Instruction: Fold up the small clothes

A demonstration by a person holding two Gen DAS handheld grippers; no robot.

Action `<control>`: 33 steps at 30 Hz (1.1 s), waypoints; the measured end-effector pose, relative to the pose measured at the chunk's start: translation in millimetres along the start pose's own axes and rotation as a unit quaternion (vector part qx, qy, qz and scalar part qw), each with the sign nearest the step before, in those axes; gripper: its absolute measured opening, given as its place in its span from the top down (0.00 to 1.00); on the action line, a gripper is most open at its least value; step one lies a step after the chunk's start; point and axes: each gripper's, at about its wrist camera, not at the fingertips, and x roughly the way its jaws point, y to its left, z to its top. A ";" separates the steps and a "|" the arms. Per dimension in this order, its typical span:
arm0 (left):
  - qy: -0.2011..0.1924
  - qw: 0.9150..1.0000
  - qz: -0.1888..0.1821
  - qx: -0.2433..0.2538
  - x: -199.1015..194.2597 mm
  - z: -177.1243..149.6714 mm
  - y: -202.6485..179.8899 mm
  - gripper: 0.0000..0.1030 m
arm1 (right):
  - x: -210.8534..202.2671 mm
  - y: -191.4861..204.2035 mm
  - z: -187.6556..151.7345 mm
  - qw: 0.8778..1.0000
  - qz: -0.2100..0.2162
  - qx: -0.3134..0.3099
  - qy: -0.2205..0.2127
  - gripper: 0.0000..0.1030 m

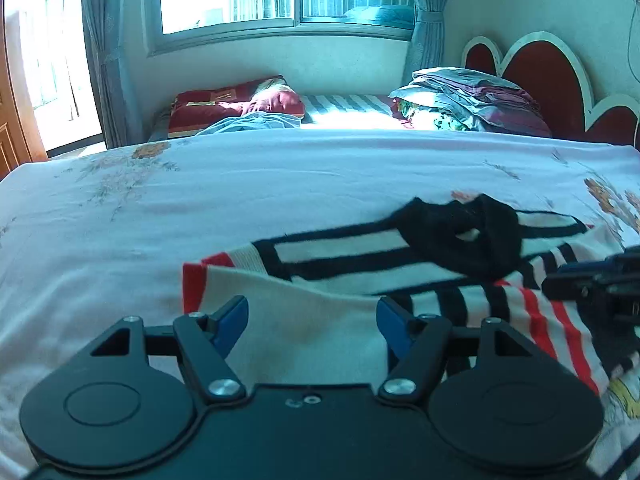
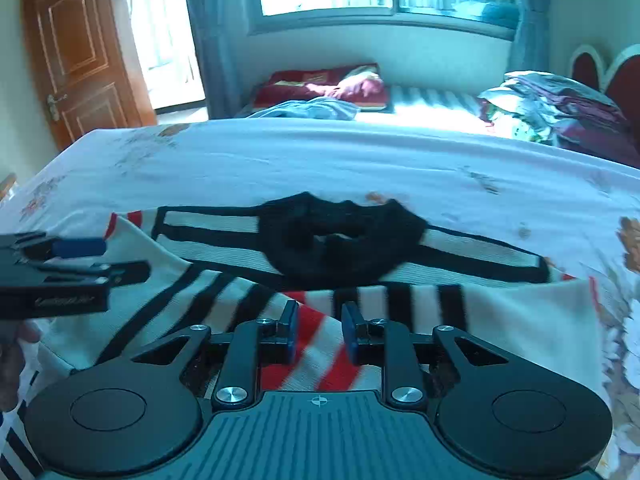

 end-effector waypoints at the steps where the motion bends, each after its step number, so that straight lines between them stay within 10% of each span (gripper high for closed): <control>1: 0.009 1.000 -0.003 -0.004 10.1 4.4 5.2 0.32 | 12.2 7.6 3.2 1.000 0.008 -0.007 0.006 0.81; 6: 0.043 0.998 -0.001 -0.042 41.4 2.9 37.3 0.27 | 54.4 14.6 4.2 0.999 -0.018 -0.013 0.040 0.81; 17: 0.041 0.999 -0.021 -0.026 -1.7 -31.8 -18.4 0.29 | 49.8 26.0 -5.7 0.998 -0.039 -0.024 0.037 0.81; 20: 0.038 0.999 0.010 -0.009 -13.3 -34.5 -7.4 0.31 | 37.4 11.5 -4.6 0.994 -0.098 -0.025 0.039 0.81; 26: 0.008 0.999 -0.015 -0.035 -58.7 -50.4 -3.2 0.31 | -12.7 5.8 -27.4 0.999 -0.037 -0.013 0.021 0.81; 33: 0.025 1.000 -0.002 0.018 -59.2 -76.3 -16.8 0.31 | -23.5 -9.0 -44.0 0.996 -0.086 0.011 0.034 0.81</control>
